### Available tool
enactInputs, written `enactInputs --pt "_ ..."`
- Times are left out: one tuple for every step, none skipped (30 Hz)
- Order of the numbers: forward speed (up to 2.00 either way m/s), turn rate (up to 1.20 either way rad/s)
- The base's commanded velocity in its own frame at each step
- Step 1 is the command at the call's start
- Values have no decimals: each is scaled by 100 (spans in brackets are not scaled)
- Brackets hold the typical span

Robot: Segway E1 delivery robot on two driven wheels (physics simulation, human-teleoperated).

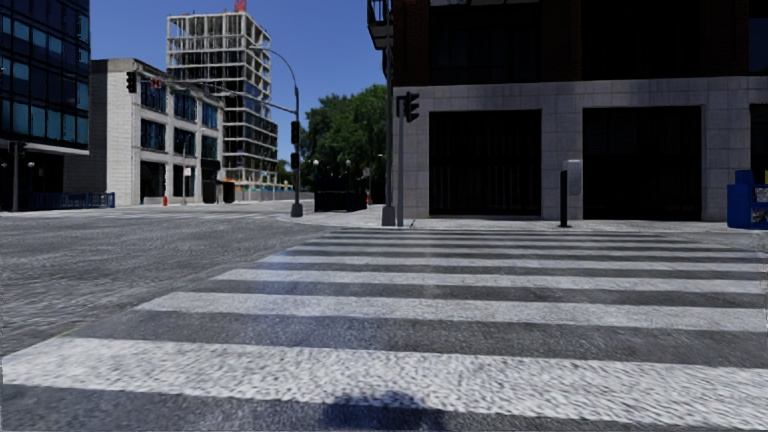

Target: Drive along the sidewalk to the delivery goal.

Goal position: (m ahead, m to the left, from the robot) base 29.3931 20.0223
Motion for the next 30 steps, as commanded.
enactInputs --pt "160 -53" --pt "160 -53" --pt "160 -53" --pt "160 0" --pt "161 0" --pt "162 0" --pt "162 0" --pt "165 0" --pt "167 0" --pt "167 0" --pt "167 0" --pt "167 0" --pt "167 0" --pt "167 0" --pt "167 0" --pt "167 0" --pt "167 0" --pt "167 0" --pt "168 0" --pt "168 0" --pt "168 0" --pt "168 0" --pt "168 0" --pt "168 0" --pt "168 0" --pt "168 0" --pt "168 0" --pt "168 0" --pt "168 0" --pt "168 0"
